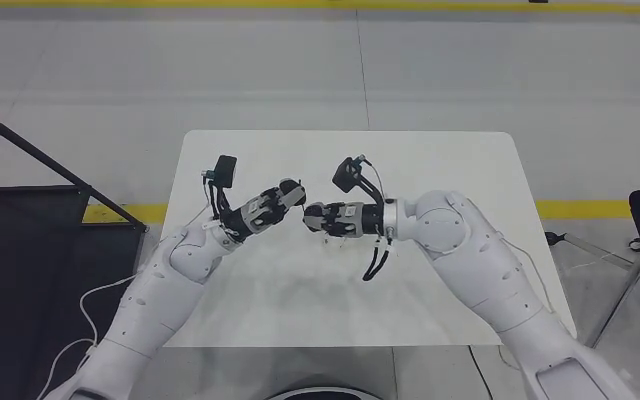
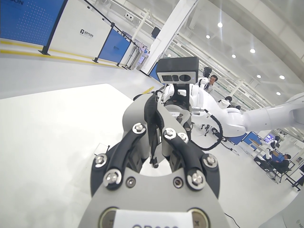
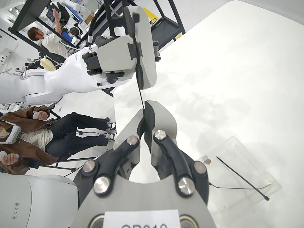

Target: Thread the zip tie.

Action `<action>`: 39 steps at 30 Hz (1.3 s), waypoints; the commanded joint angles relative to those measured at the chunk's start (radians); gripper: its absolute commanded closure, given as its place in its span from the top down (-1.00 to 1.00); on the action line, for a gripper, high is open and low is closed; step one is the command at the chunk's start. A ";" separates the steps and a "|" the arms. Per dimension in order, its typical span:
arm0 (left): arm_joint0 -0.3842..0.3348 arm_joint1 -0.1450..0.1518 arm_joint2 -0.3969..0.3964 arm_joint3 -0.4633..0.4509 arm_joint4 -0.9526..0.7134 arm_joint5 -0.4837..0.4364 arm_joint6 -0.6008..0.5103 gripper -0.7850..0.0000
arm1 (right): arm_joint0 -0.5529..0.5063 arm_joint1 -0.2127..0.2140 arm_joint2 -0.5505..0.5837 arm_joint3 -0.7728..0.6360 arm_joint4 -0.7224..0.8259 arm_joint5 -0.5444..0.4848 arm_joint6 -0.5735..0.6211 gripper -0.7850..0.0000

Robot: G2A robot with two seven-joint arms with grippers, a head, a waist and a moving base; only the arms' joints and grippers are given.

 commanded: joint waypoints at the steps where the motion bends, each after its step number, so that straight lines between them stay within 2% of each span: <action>1: 0.005 0.003 -0.018 -0.002 0.009 0.000 0.002 -1.00 | 0.002 0.005 0.009 0.001 0.011 0.011 0.041 0.42; 2: 0.010 0.005 -0.032 -0.002 0.021 0.000 0.005 -1.00 | 0.004 0.008 0.016 0.005 0.013 0.031 0.071 0.69; 4: 0.025 0.010 -0.056 -0.006 0.026 -0.012 0.009 -1.00 | 0.007 0.016 0.036 -0.001 0.026 0.061 0.118 0.94; 5: 0.031 0.013 -0.070 -0.008 0.032 -0.012 0.009 -1.00 | 0.006 0.021 0.048 0.000 0.019 0.082 0.132 1.00; 11: 0.082 0.024 -0.116 -0.039 0.073 -0.012 0.011 -1.00 | -0.006 0.045 0.101 -0.042 -0.059 0.238 0.202 1.00; 14: 0.098 0.025 -0.135 -0.045 0.098 -0.010 0.039 -1.00 | -0.004 0.052 0.099 -0.066 -0.030 0.259 0.333 1.00; 24: 0.100 0.025 -0.134 -0.047 0.100 -0.005 0.039 -1.00 | -0.006 0.052 0.099 -0.065 -0.036 0.264 0.328 1.00; 27: 0.114 0.021 -0.130 -0.067 0.148 0.042 0.053 -1.00 | -0.013 0.053 0.089 -0.079 -0.124 0.346 0.291 1.00; 29: 0.120 0.017 -0.127 -0.064 0.183 0.055 0.077 -1.00 | -0.011 0.054 0.077 -0.088 -0.166 0.364 0.301 1.00; 32: 0.126 0.010 -0.120 -0.057 0.249 0.060 0.123 -1.00 | 0.000 0.052 0.064 -0.081 -0.232 0.438 0.300 0.81; 34: 0.127 0.006 -0.113 -0.049 0.275 0.057 0.147 -1.00 | 0.007 0.048 0.049 -0.079 -0.257 0.466 0.301 0.80; 36: 0.125 0.003 -0.109 -0.041 0.292 0.056 0.164 -1.00 | 0.019 0.043 0.041 -0.056 -0.255 0.488 0.301 0.71; 39: 0.125 0.003 -0.109 -0.041 0.292 0.056 0.164 -1.00 | 0.044 0.032 0.019 -0.016 -0.259 0.516 0.304 0.40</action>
